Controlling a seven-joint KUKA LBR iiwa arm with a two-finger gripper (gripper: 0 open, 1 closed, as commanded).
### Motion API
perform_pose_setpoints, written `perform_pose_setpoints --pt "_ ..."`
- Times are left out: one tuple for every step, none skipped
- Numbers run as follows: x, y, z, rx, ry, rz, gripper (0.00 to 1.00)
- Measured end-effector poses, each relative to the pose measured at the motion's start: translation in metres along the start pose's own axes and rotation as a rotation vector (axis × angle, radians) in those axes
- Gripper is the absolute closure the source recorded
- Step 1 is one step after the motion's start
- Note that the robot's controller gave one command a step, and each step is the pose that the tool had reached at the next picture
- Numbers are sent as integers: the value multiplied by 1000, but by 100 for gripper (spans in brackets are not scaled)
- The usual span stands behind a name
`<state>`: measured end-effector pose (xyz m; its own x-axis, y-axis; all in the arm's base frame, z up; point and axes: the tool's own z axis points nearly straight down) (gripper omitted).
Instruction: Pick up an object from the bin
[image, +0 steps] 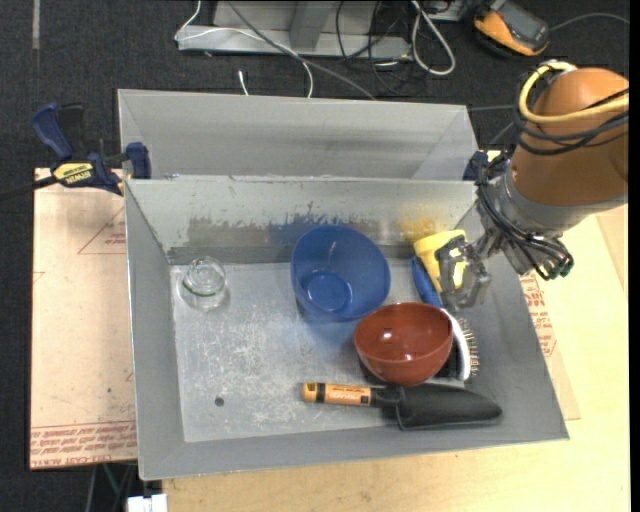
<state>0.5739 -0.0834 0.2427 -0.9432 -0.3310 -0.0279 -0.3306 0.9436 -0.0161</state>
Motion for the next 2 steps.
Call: perform_pose_setpoints --pt "-4 42 60 -5 5 -65 100" --pt "-23 14 47 11 -13 -304 100"
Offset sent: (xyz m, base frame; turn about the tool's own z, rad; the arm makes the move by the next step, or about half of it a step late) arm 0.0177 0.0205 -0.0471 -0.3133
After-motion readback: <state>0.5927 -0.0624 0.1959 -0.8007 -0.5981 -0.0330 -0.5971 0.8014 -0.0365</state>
